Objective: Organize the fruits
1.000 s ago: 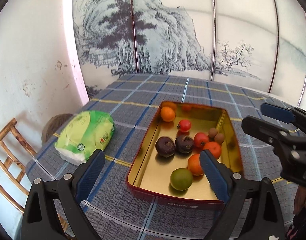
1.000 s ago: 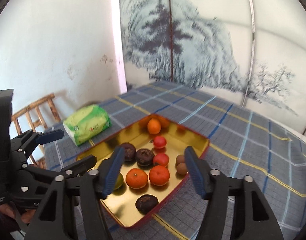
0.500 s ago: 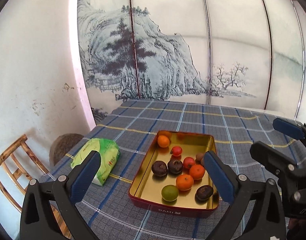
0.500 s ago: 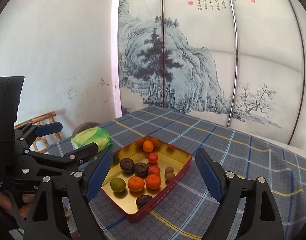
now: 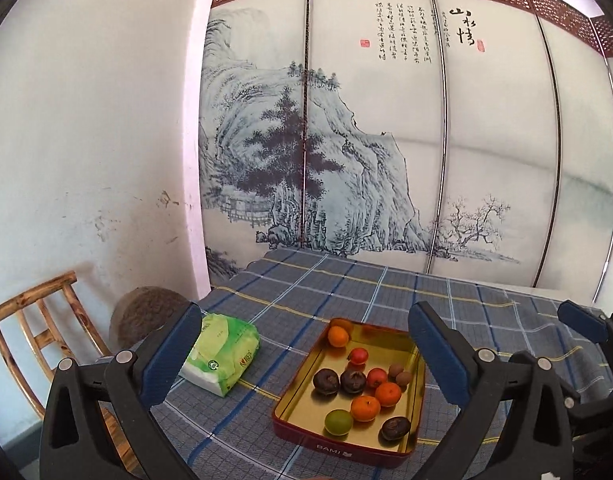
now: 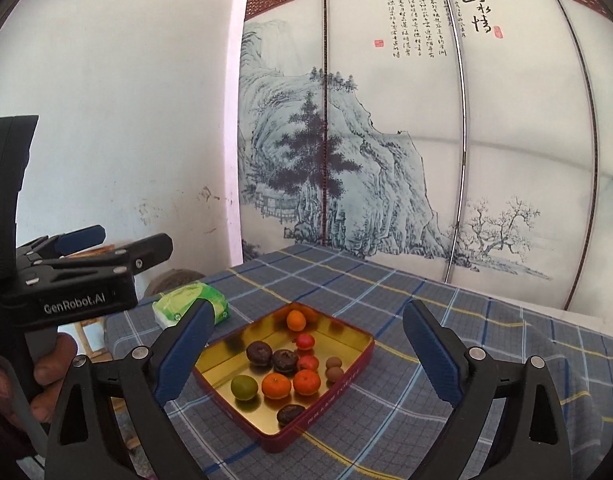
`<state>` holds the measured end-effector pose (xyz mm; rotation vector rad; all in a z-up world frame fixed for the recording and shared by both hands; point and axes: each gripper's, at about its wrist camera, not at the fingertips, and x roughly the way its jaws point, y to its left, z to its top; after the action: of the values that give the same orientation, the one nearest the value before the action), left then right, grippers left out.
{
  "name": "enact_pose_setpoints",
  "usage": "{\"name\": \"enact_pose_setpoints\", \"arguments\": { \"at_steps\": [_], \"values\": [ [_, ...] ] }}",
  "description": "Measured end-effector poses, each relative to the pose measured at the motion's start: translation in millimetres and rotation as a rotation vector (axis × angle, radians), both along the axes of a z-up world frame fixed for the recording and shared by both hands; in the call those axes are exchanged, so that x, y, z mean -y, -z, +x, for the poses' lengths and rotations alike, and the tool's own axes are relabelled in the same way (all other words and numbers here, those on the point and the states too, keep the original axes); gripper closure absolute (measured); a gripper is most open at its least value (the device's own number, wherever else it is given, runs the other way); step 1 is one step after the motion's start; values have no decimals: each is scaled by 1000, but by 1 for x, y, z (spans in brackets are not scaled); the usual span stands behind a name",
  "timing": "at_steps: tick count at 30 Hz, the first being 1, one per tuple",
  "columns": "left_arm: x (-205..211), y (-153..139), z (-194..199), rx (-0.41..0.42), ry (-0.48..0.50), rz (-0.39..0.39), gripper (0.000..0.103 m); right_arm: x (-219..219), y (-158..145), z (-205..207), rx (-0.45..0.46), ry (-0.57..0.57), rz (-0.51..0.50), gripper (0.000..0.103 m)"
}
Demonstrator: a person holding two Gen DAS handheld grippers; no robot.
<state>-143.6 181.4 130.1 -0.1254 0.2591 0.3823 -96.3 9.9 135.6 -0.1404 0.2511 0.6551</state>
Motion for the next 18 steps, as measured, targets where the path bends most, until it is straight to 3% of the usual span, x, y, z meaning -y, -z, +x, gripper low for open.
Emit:
{"name": "enact_pose_setpoints", "arguments": {
  "at_steps": [12, 18],
  "values": [
    [15, -8, -6, 5, 39, 41, 0, 2, -4, -7, 19, -1, -3, 5],
    [16, -1, 4, -28, 47, 41, 0, 17, 19, 22, -70, 31, -44, 4]
  ]
}}
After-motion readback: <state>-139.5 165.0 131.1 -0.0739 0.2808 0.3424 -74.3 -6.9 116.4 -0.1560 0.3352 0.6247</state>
